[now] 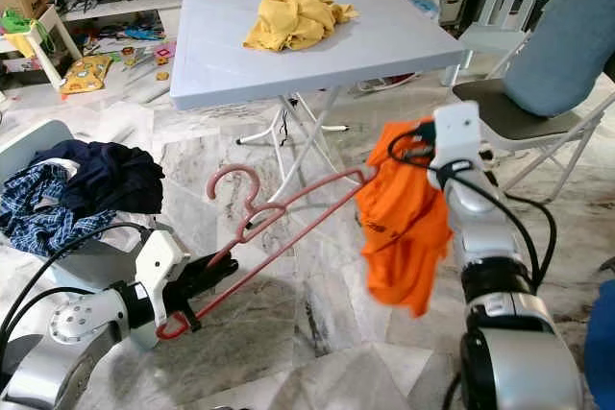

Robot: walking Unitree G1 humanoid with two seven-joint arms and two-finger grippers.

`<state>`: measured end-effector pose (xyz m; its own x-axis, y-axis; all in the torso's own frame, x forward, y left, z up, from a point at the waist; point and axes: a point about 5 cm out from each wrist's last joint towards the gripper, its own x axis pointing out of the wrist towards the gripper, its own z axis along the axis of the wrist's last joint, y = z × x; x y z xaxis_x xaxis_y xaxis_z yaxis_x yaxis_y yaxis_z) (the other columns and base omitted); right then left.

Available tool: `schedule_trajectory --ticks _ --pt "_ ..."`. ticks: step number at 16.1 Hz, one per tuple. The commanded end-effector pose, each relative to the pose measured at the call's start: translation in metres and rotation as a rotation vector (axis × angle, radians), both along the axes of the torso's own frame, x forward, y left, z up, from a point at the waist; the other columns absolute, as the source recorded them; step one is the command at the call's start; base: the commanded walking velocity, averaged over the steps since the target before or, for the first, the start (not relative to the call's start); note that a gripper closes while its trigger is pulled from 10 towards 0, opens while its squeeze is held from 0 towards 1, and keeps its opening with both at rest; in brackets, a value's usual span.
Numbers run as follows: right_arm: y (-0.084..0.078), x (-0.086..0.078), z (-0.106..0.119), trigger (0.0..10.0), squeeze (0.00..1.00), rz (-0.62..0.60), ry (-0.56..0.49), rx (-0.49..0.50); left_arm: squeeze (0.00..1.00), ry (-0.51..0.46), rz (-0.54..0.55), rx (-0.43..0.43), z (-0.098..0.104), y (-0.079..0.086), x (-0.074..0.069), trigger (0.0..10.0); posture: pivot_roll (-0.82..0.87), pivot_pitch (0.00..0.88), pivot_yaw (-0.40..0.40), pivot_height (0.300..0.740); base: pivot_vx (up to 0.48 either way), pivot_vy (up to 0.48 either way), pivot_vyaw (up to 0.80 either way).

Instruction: Hang hanger

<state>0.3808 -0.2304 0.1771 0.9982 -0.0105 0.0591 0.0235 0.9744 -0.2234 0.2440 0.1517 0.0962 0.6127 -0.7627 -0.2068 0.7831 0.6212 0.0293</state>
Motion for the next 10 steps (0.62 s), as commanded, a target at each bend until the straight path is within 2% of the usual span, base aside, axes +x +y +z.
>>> schedule_trajectory --ticks 1,2,3,6,7,10 --pt "-0.007 0.005 0.017 0.0 0.00 -0.079 -0.056 0.044 0.00 0.053 -0.017 0.021 -0.005 0.006 -0.007 0.0 -0.08 0.024 0.024 0.740 0.000 0.000 0.00" --pt "0.003 0.008 0.018 0.0 0.00 -0.067 -0.055 0.084 0.00 0.083 -0.067 0.029 -0.006 0.003 -0.011 0.0 -0.07 0.025 0.023 0.740 0.000 0.000 0.00" --pt "0.022 0.011 0.023 0.0 0.00 0.019 -0.087 0.102 0.00 0.098 -0.066 0.035 -0.007 0.004 -0.012 0.0 -0.07 0.027 0.023 0.740 0.000 0.000 0.00" --pt "0.059 0.004 0.039 0.0 0.00 0.300 -0.193 0.192 0.00 0.155 0.013 0.076 -0.017 0.013 -0.009 0.0 -0.08 0.034 0.026 0.740 0.000 0.000 0.00" --pt "0.065 0.000 0.046 0.0 0.00 0.366 -0.224 0.220 0.00 0.172 0.037 0.095 -0.021 0.015 -0.008 0.0 -0.08 0.036 0.026 0.740 0.000 0.000 0.00" --pt "0.065 -0.013 0.057 0.0 0.00 0.497 -0.268 0.244 0.00 0.205 0.108 0.026 -0.021 0.012 -0.001 0.0 -0.09 0.041 0.030 0.740 0.000 0.000 0.00"
